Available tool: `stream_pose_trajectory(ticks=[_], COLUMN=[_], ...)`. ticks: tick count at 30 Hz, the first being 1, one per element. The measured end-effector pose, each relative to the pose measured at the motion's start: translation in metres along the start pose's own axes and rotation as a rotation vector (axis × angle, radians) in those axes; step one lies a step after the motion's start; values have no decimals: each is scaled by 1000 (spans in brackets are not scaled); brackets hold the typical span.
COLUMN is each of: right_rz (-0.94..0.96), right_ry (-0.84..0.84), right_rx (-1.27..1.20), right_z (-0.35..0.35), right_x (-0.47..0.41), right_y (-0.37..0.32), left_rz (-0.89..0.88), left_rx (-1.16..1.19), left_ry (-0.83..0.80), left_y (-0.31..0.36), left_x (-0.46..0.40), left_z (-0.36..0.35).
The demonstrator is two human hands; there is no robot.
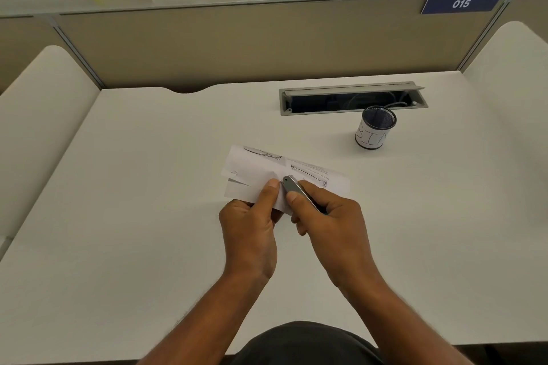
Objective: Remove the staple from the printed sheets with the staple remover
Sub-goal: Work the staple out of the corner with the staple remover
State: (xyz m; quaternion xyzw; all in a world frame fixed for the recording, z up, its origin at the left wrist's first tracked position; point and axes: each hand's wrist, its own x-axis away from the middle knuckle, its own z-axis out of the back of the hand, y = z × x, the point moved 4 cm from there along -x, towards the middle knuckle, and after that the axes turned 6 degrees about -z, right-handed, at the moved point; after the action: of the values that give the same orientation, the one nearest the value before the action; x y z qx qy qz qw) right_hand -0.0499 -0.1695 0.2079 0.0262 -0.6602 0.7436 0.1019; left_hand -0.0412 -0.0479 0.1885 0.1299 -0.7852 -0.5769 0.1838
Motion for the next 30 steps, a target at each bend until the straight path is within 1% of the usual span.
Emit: stream_pose_trajectory(ticks=[5,14,16,18,20,22,26,30], right_rz=[-124,-354,-378,-354,-292,-205,21,134], right_ry=[-51,-148,-160,-158,-140,-113,4,-7], right_rx=[-119,-432,-483,-449,-354,-253,-36,95], right_z=[0,-3,-4,-3,-2,-1,4,1], right_x=[0,3,3,3,2,4,5,3], right_y=[3,8,8,7,5,3,-6,-9], left_rz=[6,-1,1,8,20,33,74,92], left_rx=[11,22,26,31,50,69,137,136], left_ry=[11,16,29,33,27,23,17,1], left_y=[-2,-4,-4,-5,-5,-4,-4,-3], left_x=[-1,-1,-1,-1,0,0,-1,-1], left_z=[1,4,5,6,5,4,3,4])
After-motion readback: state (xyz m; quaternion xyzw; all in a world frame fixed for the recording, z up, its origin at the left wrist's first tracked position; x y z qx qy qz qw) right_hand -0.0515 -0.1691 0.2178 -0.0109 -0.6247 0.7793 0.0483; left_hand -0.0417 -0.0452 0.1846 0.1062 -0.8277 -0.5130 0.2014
